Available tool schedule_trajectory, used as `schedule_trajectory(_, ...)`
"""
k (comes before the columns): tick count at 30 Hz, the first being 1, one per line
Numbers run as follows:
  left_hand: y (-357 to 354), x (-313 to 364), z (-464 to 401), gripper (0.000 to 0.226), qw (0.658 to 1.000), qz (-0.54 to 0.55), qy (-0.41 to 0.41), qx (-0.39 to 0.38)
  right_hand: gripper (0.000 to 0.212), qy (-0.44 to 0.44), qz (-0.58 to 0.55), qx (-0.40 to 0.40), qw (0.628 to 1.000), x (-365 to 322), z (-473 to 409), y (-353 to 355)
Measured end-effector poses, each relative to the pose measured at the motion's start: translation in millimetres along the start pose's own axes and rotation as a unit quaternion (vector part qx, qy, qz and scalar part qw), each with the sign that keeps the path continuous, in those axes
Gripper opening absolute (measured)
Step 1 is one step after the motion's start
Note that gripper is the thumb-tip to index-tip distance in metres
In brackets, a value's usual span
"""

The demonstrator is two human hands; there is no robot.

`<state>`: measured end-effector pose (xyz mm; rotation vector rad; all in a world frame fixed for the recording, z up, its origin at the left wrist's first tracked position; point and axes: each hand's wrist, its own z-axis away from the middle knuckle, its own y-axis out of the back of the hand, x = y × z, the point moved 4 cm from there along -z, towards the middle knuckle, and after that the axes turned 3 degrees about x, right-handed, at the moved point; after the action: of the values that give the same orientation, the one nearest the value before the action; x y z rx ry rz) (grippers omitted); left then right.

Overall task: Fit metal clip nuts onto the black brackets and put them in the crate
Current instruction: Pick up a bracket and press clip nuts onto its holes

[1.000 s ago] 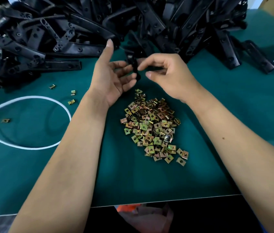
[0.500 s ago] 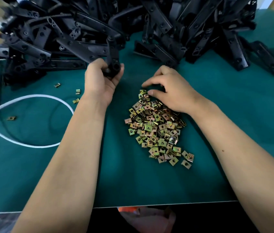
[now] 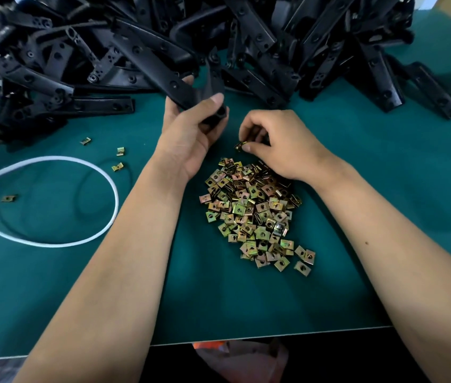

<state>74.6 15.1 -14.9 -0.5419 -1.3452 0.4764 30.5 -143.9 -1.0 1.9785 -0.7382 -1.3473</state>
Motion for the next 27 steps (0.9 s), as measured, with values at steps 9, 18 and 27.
schedule_trajectory(9,-1,-3,0,0.047,1.0,0.017,0.023,-0.008,0.026,-0.095,-0.163,0.077,0.979,7,-2,4)
schedule_trajectory(18,-5,-5,4,0.028,0.996,-0.061,0.046,-0.042,0.023,-0.147,-0.373,0.131,0.907,11,0,7)
schedule_trajectory(27,-5,-6,4,0.028,0.99,-0.111,0.039,-0.073,0.018,-0.172,-0.417,0.137,0.882,12,0,-2)
